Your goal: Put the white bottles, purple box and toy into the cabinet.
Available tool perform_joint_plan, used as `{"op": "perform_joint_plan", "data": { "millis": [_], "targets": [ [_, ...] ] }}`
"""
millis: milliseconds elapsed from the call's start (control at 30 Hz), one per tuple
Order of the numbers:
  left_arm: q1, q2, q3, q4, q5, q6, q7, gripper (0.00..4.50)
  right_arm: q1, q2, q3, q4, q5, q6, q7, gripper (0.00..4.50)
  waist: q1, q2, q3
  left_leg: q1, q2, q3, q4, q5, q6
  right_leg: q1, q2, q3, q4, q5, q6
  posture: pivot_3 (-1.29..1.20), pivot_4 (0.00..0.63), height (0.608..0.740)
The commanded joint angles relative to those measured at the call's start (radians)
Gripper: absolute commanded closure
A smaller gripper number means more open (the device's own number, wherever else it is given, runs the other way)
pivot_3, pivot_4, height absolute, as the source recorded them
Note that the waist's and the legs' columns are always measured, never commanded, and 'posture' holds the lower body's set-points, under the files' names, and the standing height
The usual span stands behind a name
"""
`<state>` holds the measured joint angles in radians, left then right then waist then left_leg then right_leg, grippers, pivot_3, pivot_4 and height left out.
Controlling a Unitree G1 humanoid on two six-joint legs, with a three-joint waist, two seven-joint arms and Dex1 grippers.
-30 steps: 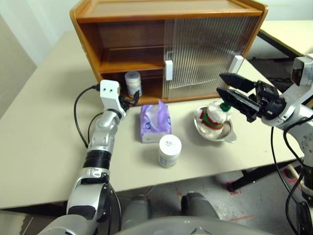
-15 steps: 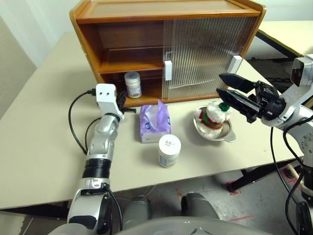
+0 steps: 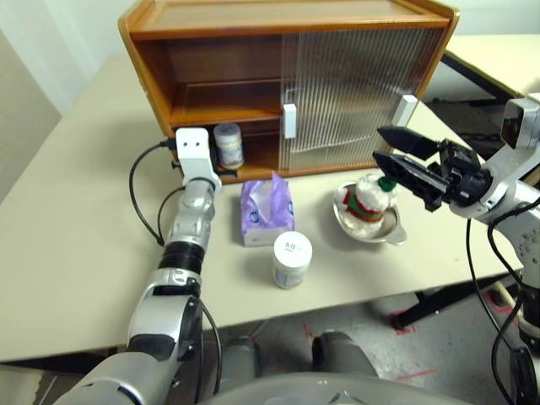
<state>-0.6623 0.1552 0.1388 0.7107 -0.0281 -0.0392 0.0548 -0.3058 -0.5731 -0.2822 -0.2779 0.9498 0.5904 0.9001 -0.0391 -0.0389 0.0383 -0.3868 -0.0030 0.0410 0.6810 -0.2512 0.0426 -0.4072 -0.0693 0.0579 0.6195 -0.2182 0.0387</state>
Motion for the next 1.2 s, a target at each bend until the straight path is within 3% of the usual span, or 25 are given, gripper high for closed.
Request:
{"op": "perform_joint_plan", "data": {
  "millis": [33,733,1200],
  "targets": [
    [-0.039,0.002,-0.007,0.086,0.023,-0.042,0.026,4.47,0.004,-0.005,0.001,-0.022,0.003,0.0,-0.003,0.0,0.001,0.0,0.0,0.0,0.0,0.0,0.0,0.0,0.0,0.0,0.0,0.0,0.0,0.0,0.0,-0.09,0.0,0.74],
    [-0.187,-0.039,-0.027,0.357,0.032,-0.151,-0.04,4.47,0.004,-0.008,-0.004,-0.036,0.007,0.003,-0.018,0.0,0.004,0.0,0.0,0.0,0.0,0.0,0.0,0.0,0.0,0.001,0.0,-0.001,0.0,0.001,0.004,-0.12,0.0,0.74],
    [-0.273,-0.064,-0.047,0.469,0.044,-0.174,-0.067,4.47,0.028,-0.013,-0.021,-0.066,0.019,0.003,-0.042,0.0,-0.027,0.0,0.0,-0.002,-0.001,0.0,0.0,0.001,0.0,0.0,0.0,0.0,-0.003,0.002,0.004,-0.14,0.0,0.74]
  ]
}}
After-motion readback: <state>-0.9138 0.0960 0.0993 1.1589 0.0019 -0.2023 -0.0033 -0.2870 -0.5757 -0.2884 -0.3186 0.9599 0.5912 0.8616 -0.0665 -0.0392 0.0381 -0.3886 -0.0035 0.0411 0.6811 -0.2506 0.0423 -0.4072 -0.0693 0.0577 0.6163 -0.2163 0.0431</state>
